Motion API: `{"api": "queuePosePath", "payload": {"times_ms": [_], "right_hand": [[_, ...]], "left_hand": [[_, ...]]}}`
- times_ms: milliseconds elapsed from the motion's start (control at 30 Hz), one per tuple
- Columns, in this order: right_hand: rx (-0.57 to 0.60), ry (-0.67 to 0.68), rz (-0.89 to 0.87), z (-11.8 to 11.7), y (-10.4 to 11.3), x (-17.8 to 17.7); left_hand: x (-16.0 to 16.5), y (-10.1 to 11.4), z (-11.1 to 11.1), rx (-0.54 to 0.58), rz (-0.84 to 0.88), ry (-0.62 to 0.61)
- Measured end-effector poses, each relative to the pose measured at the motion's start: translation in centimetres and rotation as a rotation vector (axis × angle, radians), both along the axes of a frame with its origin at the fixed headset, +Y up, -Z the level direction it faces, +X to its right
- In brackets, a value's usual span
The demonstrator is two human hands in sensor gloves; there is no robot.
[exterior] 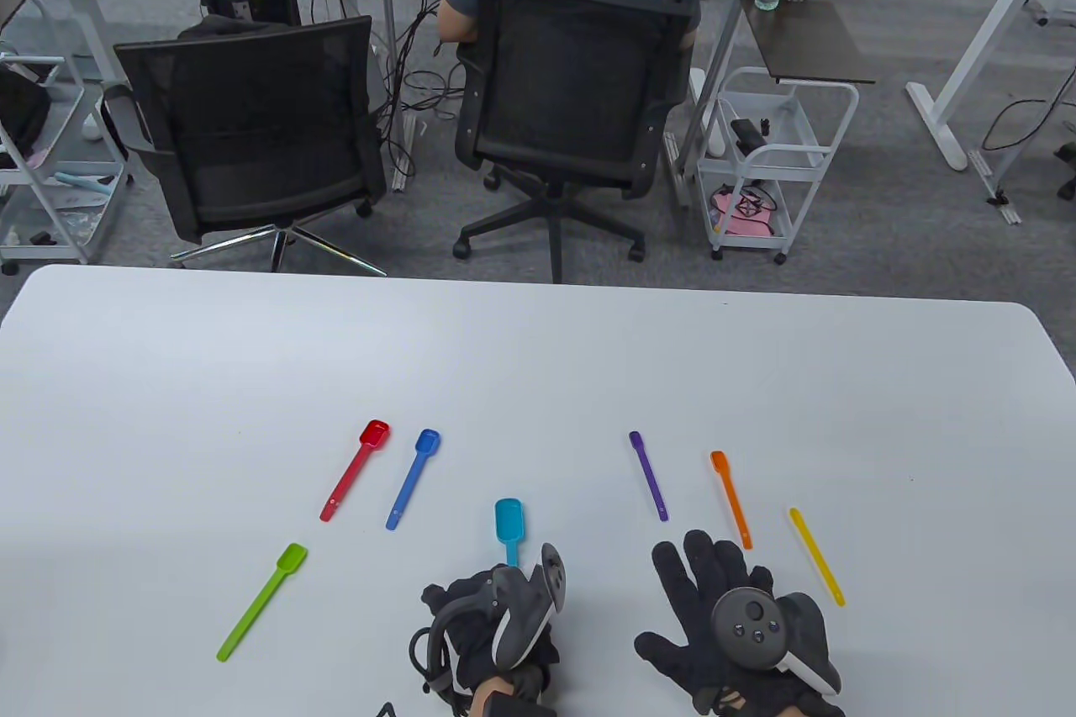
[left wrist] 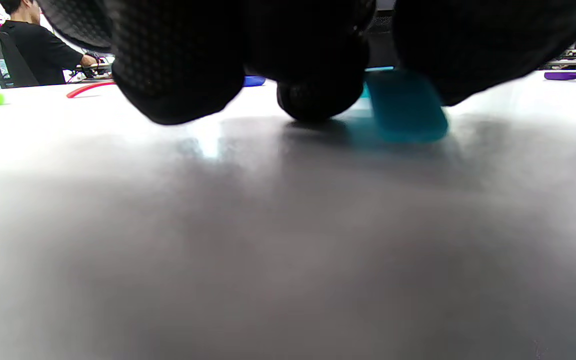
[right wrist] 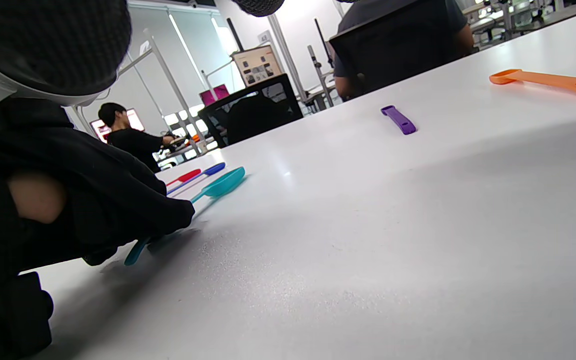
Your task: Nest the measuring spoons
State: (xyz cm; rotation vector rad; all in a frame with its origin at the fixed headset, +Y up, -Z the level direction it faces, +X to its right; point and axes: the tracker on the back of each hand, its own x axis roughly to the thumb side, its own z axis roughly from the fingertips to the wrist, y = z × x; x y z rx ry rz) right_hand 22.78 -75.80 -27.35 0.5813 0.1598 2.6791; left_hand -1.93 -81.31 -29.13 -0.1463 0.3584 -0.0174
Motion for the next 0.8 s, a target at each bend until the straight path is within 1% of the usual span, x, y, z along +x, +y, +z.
{"api": "queuePosePath", "payload": {"times_ms": [800], "right_hand": [[-0.004,-0.01,0.001,-0.02,0.02,0.2]], "left_hand": [[0.14,0.11,0.04,-0.024,-0.017,-0.009]]}}
